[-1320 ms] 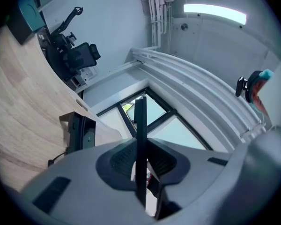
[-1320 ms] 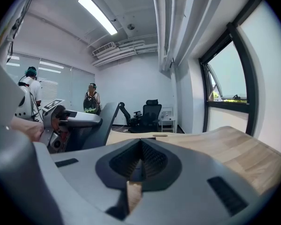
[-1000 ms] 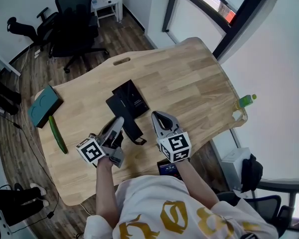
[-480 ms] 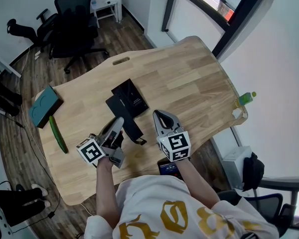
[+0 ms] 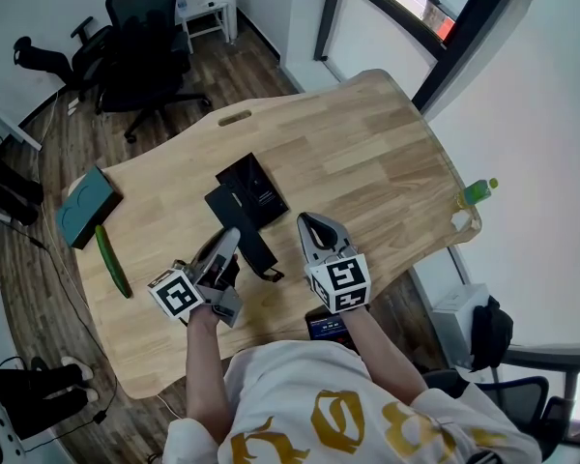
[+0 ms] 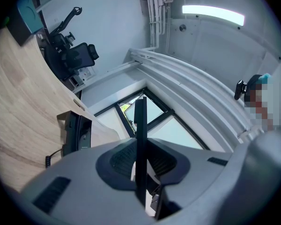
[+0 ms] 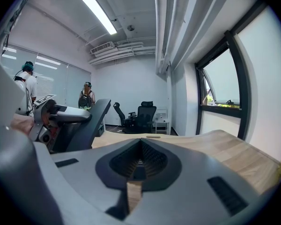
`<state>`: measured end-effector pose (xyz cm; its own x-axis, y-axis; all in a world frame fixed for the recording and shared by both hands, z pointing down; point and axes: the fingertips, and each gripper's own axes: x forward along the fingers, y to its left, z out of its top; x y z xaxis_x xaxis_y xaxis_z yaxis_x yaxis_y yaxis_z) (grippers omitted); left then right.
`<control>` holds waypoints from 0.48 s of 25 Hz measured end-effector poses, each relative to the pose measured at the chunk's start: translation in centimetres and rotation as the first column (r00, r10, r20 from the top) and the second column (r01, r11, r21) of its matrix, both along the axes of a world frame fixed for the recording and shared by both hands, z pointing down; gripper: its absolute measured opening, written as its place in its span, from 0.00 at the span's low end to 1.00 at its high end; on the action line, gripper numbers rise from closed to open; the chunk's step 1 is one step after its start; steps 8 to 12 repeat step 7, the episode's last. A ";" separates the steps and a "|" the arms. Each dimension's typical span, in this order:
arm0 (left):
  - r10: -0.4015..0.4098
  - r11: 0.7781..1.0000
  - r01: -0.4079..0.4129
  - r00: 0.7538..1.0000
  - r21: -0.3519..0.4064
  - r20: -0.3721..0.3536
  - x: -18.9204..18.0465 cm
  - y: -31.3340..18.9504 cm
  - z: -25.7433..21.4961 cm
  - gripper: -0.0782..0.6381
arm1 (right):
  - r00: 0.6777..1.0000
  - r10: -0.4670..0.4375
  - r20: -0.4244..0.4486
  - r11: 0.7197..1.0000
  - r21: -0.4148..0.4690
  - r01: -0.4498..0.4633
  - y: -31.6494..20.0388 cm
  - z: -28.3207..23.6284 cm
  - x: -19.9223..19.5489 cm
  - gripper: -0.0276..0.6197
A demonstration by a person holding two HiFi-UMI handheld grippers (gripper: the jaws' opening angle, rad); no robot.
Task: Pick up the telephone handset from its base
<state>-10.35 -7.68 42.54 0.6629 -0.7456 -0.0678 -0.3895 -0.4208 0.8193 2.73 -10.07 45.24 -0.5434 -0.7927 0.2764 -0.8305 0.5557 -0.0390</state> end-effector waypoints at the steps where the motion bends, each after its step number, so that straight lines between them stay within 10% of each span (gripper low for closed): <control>1: 0.000 1.000 0.000 1.000 0.000 0.000 0.0 0.0 0.0 0.21 | 1.000 0.000 0.001 1.000 0.000 0.000 0.0 0.0 0.0 0.05; 12: -0.006 1.000 0.006 1.000 -0.001 0.001 -0.2 -0.1 0.3 0.21 | 1.000 -0.005 0.002 1.000 0.000 0.005 -0.1 0.1 -0.1 0.05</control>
